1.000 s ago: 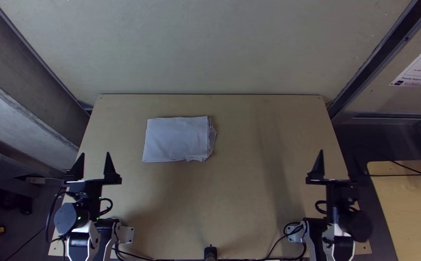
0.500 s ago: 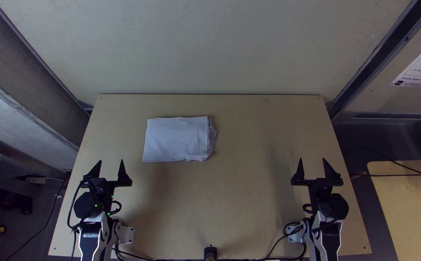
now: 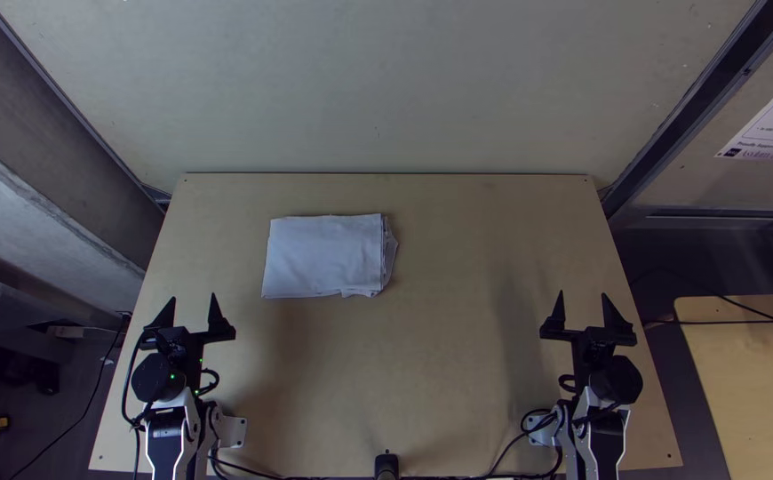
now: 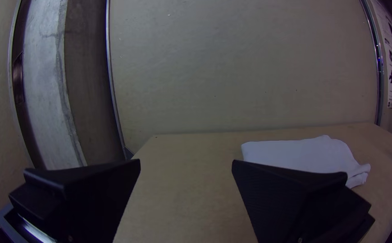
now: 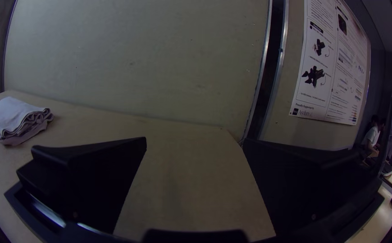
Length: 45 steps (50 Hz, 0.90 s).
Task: Fold the t-shirt
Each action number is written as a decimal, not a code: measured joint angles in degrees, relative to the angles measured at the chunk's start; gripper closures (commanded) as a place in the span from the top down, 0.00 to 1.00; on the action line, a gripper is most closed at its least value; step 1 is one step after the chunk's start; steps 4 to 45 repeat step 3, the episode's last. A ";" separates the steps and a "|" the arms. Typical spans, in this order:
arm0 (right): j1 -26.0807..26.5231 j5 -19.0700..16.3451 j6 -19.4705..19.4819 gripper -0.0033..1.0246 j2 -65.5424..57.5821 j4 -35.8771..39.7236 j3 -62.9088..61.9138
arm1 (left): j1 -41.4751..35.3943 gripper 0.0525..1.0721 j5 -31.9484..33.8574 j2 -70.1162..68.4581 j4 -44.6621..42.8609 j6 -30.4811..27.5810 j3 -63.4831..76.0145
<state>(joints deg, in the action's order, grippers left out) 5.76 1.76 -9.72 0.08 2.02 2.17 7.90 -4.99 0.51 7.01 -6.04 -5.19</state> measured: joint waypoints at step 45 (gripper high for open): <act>0.00 0.00 0.00 0.96 0.00 0.00 0.00 | 0.00 0.96 0.00 0.00 0.00 0.00 0.00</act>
